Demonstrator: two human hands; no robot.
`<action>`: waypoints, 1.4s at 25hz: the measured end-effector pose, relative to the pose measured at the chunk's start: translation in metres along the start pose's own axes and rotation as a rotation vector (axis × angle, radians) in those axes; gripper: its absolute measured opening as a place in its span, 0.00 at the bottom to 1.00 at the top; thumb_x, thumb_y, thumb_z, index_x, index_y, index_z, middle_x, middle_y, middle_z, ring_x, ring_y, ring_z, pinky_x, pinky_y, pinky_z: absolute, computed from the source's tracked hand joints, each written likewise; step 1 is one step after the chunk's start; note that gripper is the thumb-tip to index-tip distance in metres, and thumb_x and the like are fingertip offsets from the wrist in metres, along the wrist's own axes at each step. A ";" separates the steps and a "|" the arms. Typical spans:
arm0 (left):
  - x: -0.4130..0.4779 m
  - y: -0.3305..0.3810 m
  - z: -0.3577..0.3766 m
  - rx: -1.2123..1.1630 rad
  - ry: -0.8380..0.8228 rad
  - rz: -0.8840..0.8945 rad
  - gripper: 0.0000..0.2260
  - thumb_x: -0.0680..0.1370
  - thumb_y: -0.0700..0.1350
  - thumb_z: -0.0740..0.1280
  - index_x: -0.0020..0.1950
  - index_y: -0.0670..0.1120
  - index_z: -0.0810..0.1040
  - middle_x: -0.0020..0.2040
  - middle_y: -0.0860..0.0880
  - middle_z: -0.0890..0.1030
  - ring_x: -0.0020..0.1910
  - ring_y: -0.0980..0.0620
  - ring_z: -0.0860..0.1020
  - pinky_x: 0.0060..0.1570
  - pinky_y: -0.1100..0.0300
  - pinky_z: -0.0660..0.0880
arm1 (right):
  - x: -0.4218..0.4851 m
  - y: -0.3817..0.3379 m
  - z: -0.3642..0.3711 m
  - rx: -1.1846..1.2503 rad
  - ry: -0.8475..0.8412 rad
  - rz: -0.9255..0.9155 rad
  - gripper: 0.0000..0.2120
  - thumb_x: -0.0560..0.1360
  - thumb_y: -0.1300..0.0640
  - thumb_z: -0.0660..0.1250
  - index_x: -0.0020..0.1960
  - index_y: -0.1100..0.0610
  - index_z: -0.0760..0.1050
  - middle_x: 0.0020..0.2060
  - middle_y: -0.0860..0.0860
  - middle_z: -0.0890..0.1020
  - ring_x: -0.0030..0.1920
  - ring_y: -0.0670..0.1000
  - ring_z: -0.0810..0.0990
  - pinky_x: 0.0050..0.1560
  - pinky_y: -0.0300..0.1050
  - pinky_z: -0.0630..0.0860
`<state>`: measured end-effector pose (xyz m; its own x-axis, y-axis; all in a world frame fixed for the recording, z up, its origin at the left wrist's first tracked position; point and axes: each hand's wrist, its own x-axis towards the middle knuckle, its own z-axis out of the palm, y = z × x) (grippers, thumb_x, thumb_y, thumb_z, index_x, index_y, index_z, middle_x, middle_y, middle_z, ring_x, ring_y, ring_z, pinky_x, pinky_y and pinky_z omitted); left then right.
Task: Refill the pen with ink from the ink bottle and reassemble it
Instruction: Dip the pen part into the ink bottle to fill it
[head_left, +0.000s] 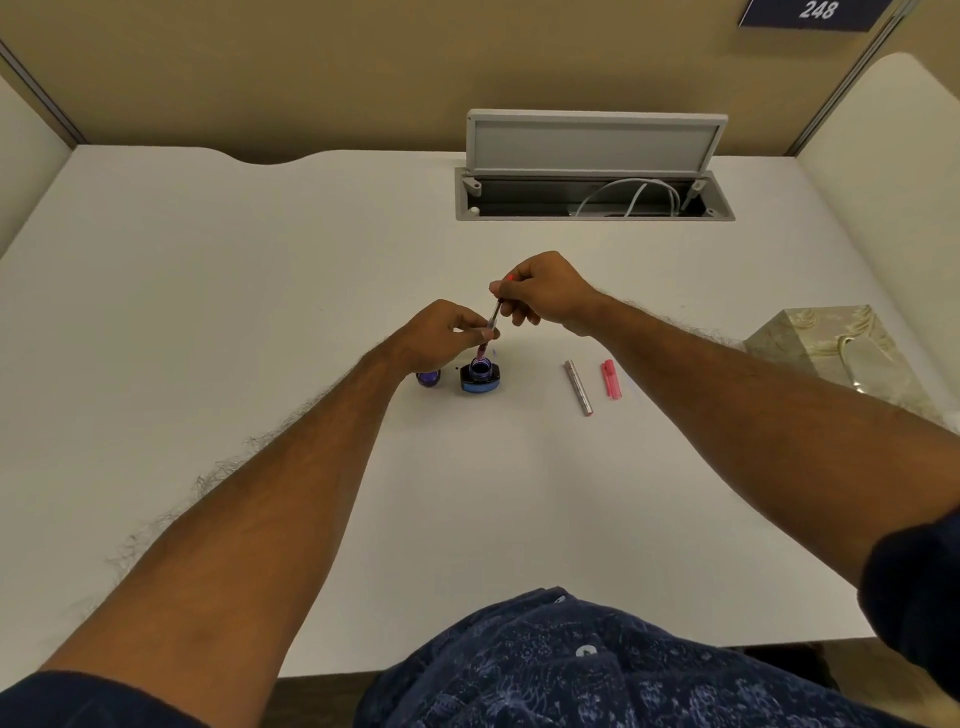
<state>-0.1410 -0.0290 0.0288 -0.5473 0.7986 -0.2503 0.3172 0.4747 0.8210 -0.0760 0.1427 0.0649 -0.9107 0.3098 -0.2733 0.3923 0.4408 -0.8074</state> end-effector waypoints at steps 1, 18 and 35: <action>0.000 -0.001 0.001 -0.011 0.008 -0.008 0.12 0.78 0.49 0.67 0.58 0.45 0.82 0.57 0.47 0.83 0.57 0.50 0.78 0.63 0.54 0.70 | 0.001 0.000 0.001 0.009 -0.003 0.004 0.11 0.78 0.56 0.67 0.45 0.64 0.81 0.33 0.53 0.82 0.28 0.46 0.78 0.27 0.34 0.72; 0.003 -0.012 0.008 -0.029 0.099 -0.058 0.10 0.75 0.48 0.71 0.53 0.46 0.84 0.53 0.49 0.84 0.54 0.53 0.79 0.56 0.57 0.71 | 0.004 0.004 0.013 -0.037 -0.051 -0.005 0.09 0.79 0.58 0.66 0.47 0.64 0.80 0.33 0.52 0.82 0.27 0.44 0.78 0.27 0.33 0.72; -0.013 -0.021 0.022 -0.061 0.179 0.007 0.04 0.72 0.46 0.74 0.46 0.51 0.84 0.51 0.52 0.84 0.55 0.55 0.79 0.55 0.57 0.70 | -0.027 0.007 0.018 -0.209 -0.039 -0.208 0.05 0.77 0.58 0.68 0.49 0.58 0.81 0.35 0.46 0.81 0.32 0.41 0.79 0.32 0.31 0.74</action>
<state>-0.1234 -0.0410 0.0031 -0.6760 0.7208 -0.1534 0.2770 0.4414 0.8535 -0.0515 0.1220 0.0569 -0.9770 0.1641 -0.1364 0.2114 0.6562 -0.7244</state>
